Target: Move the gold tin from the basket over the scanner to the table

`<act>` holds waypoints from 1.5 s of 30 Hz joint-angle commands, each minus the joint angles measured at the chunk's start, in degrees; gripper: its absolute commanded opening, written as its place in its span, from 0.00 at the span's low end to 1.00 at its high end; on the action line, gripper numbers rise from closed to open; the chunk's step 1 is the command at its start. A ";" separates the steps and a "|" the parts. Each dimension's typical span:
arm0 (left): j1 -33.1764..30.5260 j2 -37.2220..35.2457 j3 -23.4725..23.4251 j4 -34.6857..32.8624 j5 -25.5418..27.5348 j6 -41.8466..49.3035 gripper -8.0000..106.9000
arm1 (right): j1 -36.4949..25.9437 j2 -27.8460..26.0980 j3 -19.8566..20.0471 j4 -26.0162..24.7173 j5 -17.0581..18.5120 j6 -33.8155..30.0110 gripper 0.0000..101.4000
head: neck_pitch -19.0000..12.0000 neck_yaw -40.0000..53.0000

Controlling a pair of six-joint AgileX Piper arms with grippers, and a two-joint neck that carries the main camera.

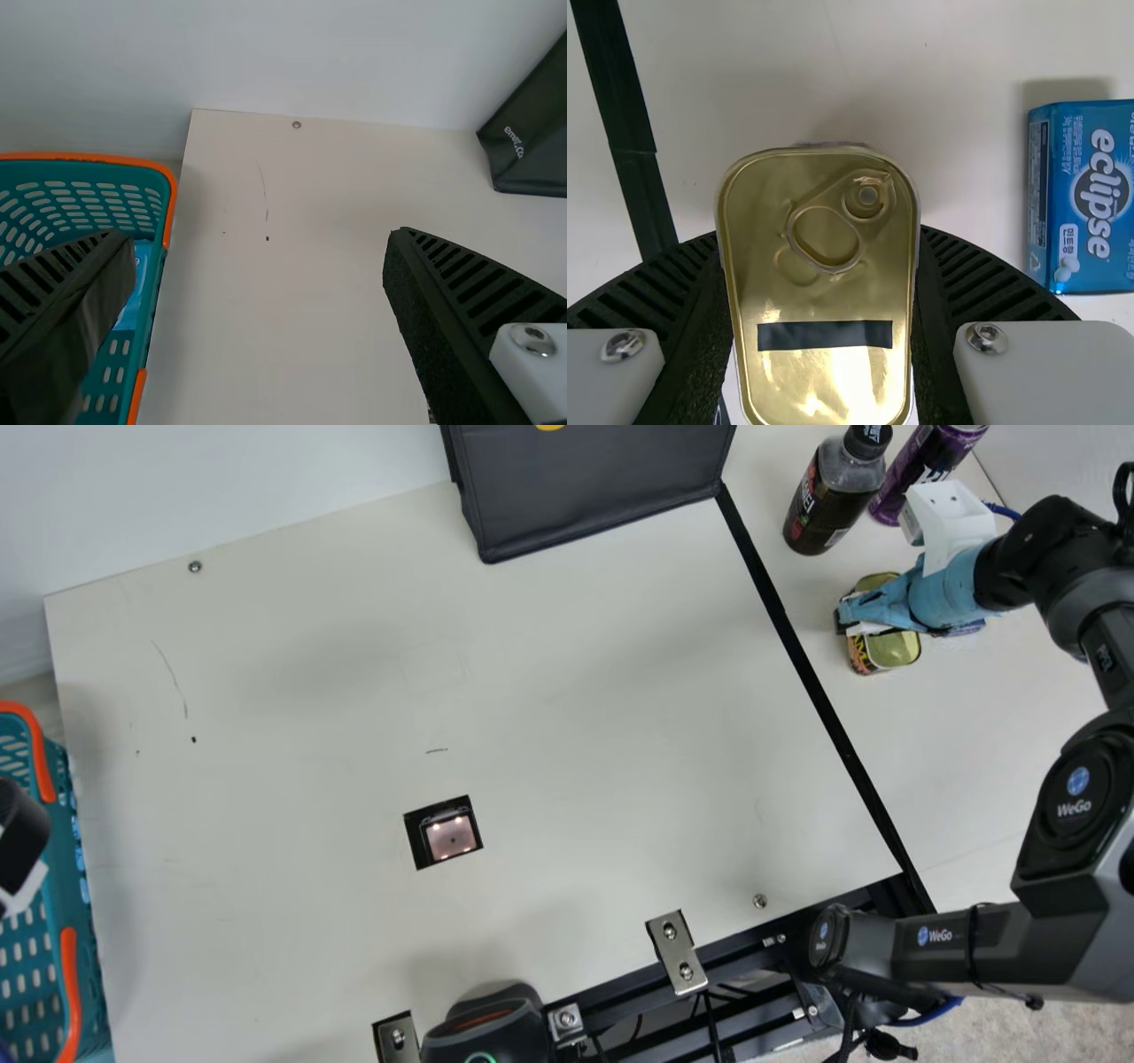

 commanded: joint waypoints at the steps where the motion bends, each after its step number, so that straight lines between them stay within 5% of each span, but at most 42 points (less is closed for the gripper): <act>1: 0.00 0.00 0.00 0.00 0.00 0.00 0.85 | 0.06 0.32 0.02 -0.13 0.13 -0.06 0.13 | -1.75 -0.13; 17: 0.00 0.00 0.00 0.00 0.00 0.00 0.85 | 0.98 1.43 -0.11 1.24 -0.93 -1.02 0.66 | -1.75 -0.13; 25: 0.00 0.00 0.00 0.00 0.00 0.00 0.85 | 2.83 0.47 0.21 -3.40 -1.53 3.34 0.92 | -1.75 -0.13; 33: 0.00 0.00 0.00 0.00 0.00 0.00 0.85 | 6.53 -3.62 0.41 -13.59 -0.77 13.76 0.94 | -1.75 -0.13; 45: 0.00 0.00 0.00 0.00 0.00 0.00 0.85 | 20.00 -18.91 1.09 -29.21 4.60 31.27 0.94 | -1.75 -0.13</act>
